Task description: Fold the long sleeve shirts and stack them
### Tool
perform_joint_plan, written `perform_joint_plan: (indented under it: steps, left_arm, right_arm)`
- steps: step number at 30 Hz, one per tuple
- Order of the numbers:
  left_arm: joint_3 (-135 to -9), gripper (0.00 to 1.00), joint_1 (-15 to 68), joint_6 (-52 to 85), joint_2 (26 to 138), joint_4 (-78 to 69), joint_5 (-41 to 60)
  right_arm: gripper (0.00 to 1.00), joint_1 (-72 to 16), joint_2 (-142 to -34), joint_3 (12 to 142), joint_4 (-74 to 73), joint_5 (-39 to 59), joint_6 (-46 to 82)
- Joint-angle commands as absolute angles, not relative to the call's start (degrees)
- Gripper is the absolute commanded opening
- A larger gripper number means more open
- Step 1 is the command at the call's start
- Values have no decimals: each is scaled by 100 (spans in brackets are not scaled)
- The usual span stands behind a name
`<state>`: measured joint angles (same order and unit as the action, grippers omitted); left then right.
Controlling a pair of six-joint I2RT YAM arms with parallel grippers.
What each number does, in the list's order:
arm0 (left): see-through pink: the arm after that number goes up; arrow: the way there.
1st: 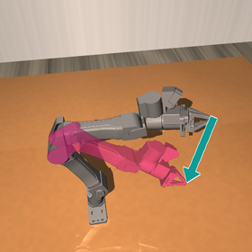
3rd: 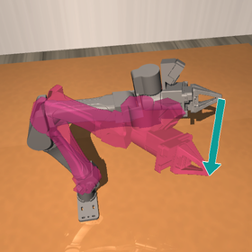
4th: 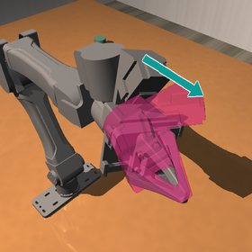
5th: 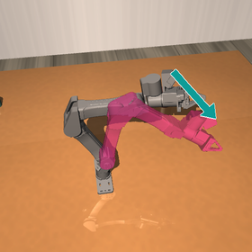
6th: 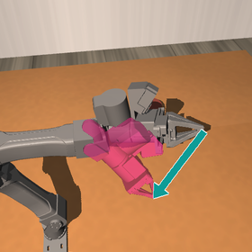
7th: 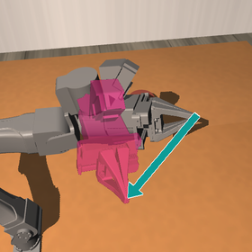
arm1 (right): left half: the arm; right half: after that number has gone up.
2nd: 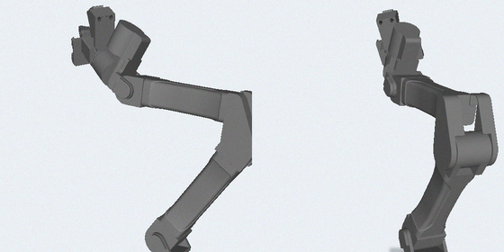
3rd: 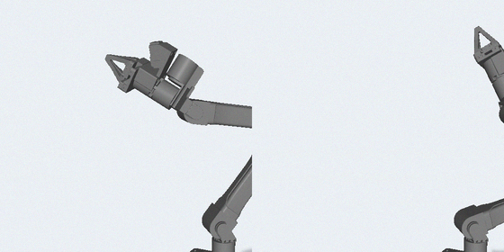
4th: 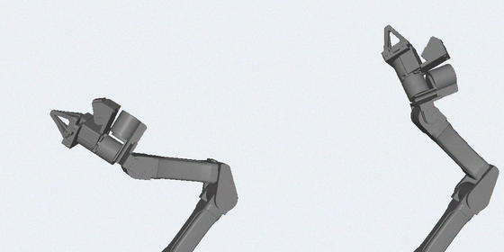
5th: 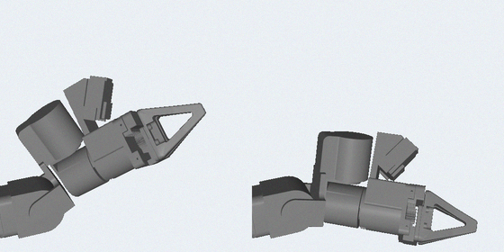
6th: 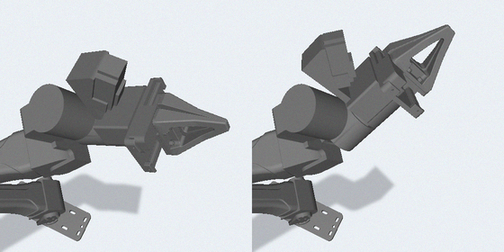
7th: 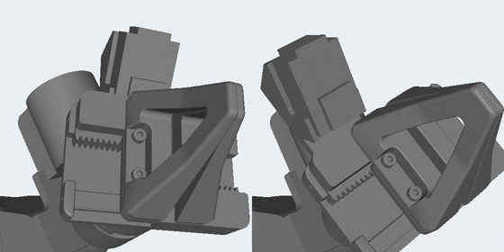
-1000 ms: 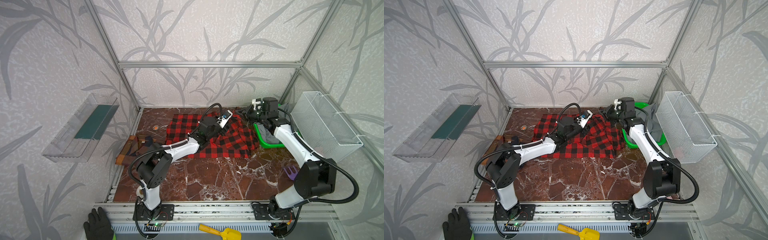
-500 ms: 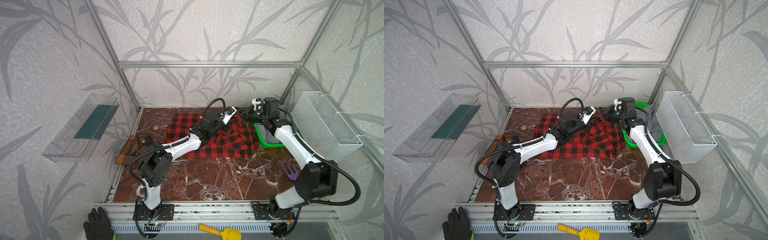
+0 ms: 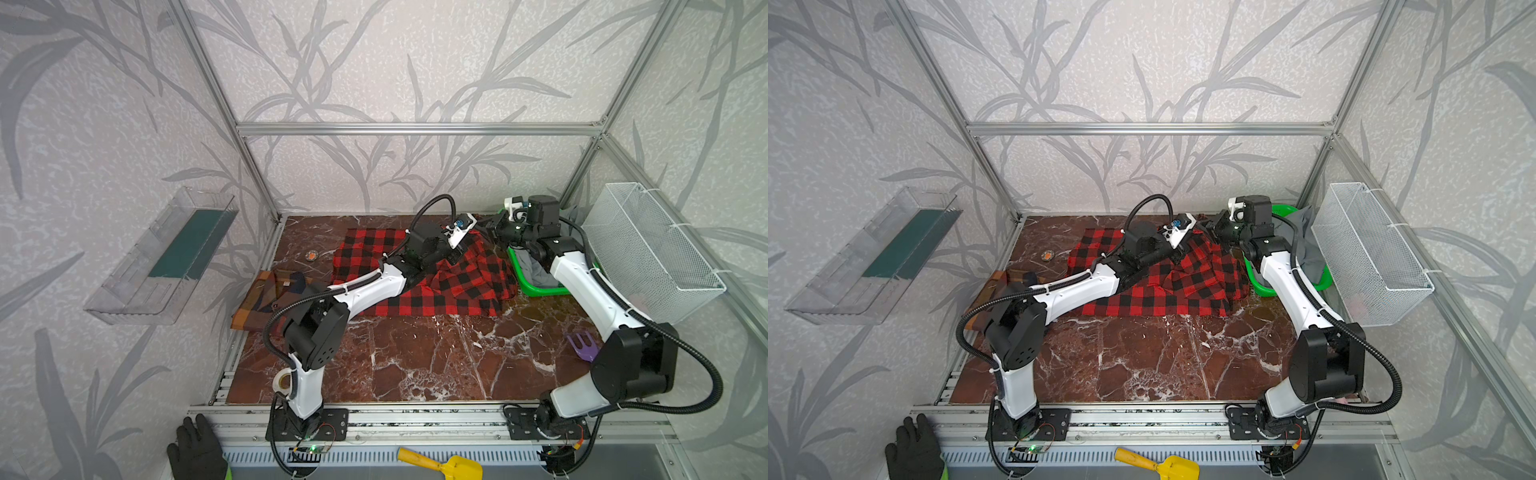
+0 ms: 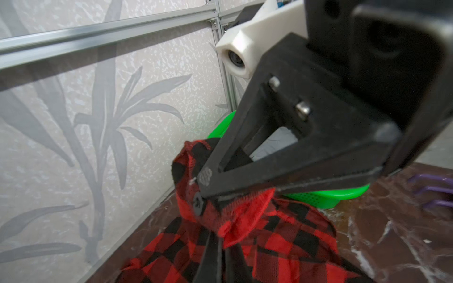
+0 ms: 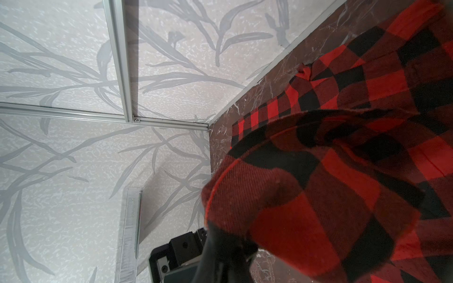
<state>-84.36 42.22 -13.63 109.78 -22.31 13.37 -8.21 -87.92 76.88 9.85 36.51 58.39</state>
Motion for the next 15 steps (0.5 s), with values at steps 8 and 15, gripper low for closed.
perform_joint_plan:
  steps: [8,15]
  left_arm:
    - [-9122,0,4179,-2574,10713,-1253,1359]
    - [-9253,0,3975,-2914,10369,-1091,2076]
  right_arm:
    - [21,-434,-8297,7544,496,3986,5874]
    - [45,-50,-7715,7049,123,3753,5917]
